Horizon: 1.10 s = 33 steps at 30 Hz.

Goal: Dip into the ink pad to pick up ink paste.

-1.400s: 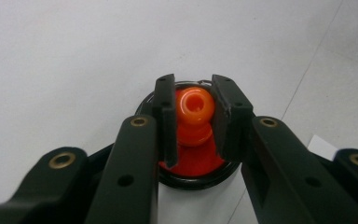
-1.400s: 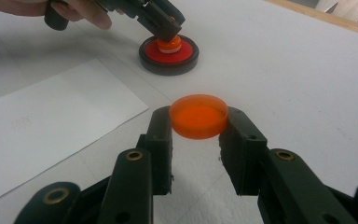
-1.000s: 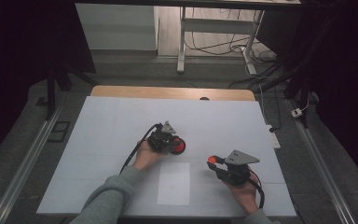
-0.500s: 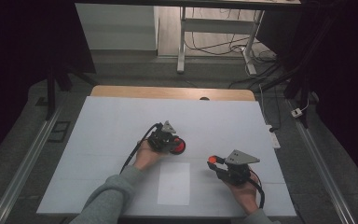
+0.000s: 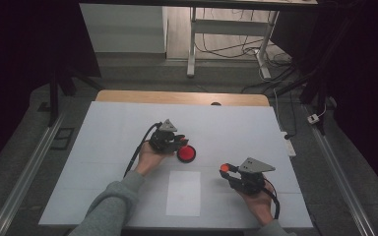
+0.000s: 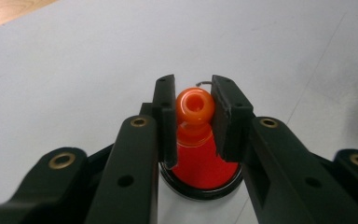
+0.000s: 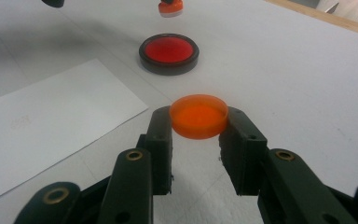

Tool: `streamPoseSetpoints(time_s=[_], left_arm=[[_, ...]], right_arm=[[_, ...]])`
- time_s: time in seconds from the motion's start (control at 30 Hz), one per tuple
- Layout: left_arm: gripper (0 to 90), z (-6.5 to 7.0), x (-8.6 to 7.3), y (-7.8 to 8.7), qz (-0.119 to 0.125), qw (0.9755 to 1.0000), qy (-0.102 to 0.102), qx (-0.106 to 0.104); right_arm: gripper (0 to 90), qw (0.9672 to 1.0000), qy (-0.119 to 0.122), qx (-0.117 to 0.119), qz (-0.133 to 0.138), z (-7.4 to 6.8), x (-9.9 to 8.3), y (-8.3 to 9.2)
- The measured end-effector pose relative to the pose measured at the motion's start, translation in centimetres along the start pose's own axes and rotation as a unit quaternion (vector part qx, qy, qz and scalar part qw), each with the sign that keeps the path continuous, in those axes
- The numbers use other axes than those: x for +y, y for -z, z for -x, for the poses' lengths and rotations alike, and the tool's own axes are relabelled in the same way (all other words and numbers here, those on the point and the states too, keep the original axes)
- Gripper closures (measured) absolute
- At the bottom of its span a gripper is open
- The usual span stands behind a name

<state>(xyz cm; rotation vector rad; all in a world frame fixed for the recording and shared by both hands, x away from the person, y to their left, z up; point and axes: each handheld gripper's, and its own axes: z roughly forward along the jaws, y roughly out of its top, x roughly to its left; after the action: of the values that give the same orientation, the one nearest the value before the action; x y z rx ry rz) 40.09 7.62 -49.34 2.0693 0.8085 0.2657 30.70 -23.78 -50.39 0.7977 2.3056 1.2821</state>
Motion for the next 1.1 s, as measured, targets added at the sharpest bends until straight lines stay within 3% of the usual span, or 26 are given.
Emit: streamPoseSetpoints(time_s=[0.23,0.63,1.1], left_arm=[[72.6,0.2,0.0,-0.1,-0.006,0.9999,-0.003,-0.008],[72.6,0.8,-0.4,-1.9,-0.04,0.999,-0.007,-0.018],[72.6,1.0,-0.7,-2.4,-0.057,0.9983,-0.015,-0.004]], right_arm=[[65.1,1.0,0.001,-0.004,-0.007,0.0,0.0,0.0],[65.1,1.0,-0.002,0.001,-0.005,0.0,0.0,0.0],[65.0,1.0,-0.003,0.001,-0.005,0.0,0.0,0.0]])
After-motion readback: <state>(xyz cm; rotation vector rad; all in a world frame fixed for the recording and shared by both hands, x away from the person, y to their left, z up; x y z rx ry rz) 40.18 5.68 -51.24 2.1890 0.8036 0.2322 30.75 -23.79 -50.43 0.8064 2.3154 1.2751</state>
